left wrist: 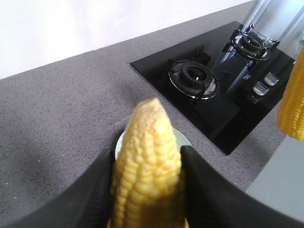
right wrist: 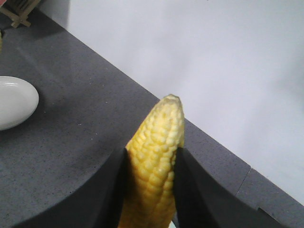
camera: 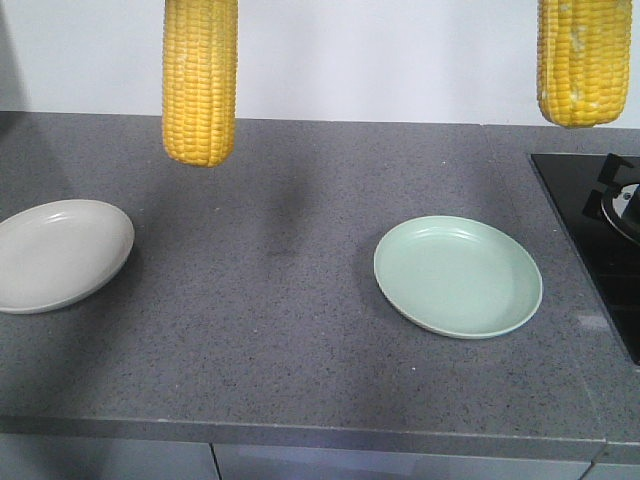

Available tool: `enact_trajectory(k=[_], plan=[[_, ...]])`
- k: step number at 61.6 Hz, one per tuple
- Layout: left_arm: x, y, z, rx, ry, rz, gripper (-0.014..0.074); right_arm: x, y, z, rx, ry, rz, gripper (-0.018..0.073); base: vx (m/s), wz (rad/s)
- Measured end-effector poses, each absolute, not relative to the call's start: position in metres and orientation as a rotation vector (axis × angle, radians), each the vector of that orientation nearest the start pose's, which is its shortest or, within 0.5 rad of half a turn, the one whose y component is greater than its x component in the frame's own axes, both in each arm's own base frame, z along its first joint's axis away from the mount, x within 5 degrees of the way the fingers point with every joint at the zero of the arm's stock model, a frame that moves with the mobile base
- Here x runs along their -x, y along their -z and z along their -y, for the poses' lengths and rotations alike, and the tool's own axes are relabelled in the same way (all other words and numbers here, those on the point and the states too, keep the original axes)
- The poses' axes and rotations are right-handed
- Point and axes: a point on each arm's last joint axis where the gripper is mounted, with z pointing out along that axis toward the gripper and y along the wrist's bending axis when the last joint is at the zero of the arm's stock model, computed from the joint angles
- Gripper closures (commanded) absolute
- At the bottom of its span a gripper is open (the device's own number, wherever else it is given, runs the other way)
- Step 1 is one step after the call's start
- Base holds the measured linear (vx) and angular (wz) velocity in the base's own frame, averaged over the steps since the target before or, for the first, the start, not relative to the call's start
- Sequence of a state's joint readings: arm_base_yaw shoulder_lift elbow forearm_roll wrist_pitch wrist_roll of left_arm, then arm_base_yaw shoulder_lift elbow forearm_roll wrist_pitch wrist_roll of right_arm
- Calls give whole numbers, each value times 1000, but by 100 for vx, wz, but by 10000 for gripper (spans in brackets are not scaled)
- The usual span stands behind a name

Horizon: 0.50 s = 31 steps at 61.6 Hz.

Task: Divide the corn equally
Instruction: 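Drive the base closer to the plates, holding both cobs raised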

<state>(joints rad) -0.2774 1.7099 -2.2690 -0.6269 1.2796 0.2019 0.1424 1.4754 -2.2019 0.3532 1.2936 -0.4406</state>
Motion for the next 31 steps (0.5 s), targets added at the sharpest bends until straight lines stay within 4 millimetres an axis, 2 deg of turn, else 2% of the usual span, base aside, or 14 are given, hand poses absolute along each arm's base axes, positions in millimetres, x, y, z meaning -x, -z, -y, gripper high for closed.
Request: enact_trajectory(k=[31], plan=[[-301, -525, 139, -638, 802, -2036, 603, -238, -567, -65, 684, -219, -1892, 564, 6, -4]])
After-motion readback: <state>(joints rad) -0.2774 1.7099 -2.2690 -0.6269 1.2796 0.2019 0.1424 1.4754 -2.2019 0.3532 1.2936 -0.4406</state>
